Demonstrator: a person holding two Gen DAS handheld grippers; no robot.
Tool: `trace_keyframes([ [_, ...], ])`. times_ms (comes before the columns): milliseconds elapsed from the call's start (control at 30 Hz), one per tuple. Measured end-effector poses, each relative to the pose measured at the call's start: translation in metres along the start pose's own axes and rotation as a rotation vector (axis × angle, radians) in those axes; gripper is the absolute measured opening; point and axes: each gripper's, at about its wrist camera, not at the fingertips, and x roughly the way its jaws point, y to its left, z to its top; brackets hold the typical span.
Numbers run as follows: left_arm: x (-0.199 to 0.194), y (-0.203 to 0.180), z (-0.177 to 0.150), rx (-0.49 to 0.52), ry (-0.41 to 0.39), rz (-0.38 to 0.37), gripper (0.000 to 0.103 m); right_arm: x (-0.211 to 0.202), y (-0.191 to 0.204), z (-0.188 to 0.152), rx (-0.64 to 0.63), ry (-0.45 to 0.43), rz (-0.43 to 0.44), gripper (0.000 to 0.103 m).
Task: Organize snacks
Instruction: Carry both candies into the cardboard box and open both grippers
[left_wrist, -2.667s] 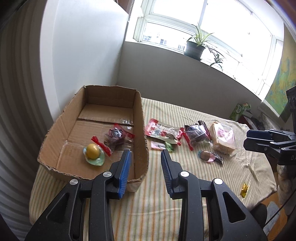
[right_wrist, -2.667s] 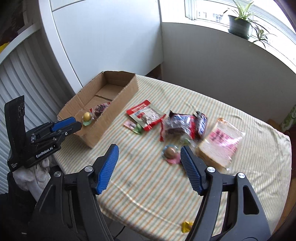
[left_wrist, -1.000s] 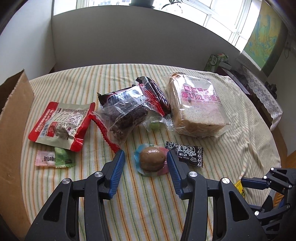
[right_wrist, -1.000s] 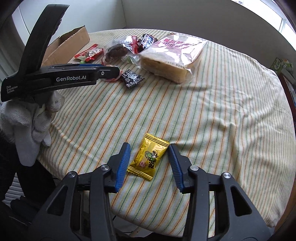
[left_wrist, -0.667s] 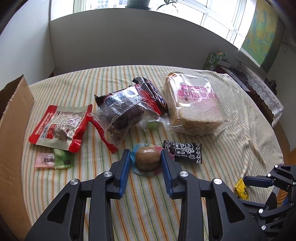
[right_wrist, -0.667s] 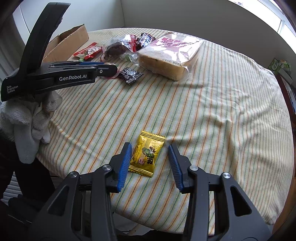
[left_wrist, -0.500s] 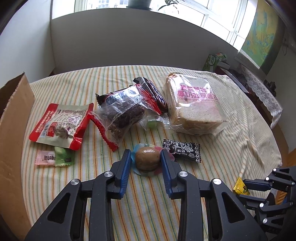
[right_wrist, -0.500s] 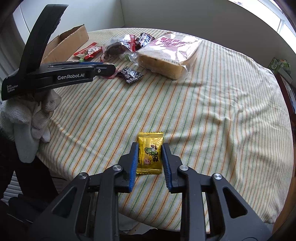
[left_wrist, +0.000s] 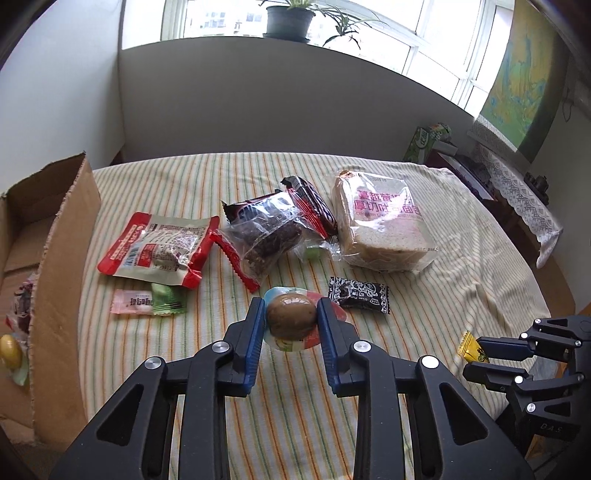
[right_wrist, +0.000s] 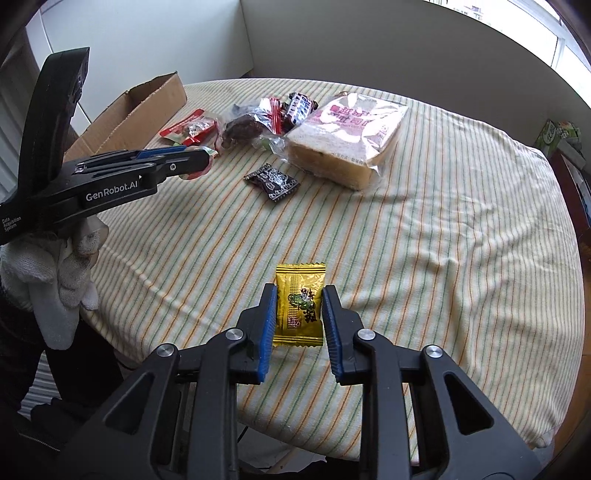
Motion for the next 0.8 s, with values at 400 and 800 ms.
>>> trace_keyframes([
  [400,-0.058,0.034,0.0,-0.048,-0.108,0.071,0.027,-0.013,0.037,0.046,-0.068,-0.084,0.054,0.025],
  [800,-0.112,0.104,-0.018,-0.162,-0.188,0.22,0.027,-0.006,0.121,0.107,-0.221,-0.154,0.152,0.025],
])
